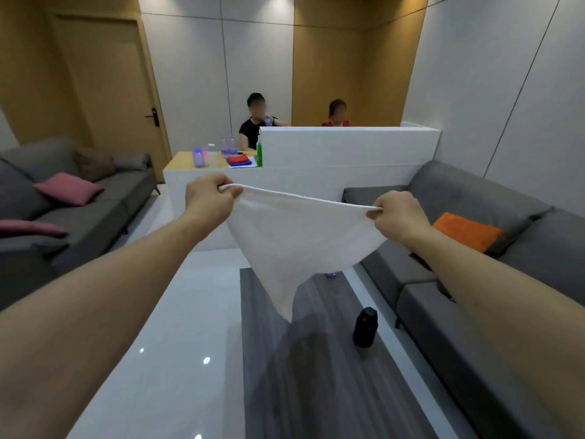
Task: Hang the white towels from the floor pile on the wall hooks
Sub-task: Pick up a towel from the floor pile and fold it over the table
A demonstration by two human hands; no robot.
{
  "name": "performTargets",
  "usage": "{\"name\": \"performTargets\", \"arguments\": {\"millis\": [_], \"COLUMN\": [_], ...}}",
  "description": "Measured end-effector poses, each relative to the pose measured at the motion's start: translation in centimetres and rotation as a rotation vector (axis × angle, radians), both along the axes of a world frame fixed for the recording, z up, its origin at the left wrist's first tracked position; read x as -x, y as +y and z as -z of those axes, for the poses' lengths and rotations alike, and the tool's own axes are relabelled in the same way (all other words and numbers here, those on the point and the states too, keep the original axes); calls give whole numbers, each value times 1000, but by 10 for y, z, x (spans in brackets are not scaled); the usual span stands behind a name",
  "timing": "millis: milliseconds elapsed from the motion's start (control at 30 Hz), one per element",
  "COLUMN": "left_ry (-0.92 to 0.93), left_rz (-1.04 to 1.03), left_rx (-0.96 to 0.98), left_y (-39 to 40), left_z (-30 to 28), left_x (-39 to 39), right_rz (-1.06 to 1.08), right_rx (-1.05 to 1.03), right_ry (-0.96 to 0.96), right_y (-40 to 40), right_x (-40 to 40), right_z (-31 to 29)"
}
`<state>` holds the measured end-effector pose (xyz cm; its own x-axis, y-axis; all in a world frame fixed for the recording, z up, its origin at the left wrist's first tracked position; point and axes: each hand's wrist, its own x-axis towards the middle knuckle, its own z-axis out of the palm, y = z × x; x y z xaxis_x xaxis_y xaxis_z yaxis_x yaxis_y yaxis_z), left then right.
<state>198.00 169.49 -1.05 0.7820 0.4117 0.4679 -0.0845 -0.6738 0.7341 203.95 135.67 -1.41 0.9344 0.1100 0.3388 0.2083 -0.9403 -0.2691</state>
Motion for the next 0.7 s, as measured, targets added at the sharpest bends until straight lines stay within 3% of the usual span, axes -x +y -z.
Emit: {"name": "performTargets", "arguments": {"millis": [300,700], "left_ry": [-13,111], "left_rz": [-49,-56], "left_rx": [-18,41], "left_y": [49,130], "left_z": [-4,25], "left_x": [-100,-253], "right_rz": [-44,5], "right_rx": [-8,1], "right_ry": [-5,50], "right_y": [48,130], "right_x": [-116,-257], "right_z": [-7,16]}}
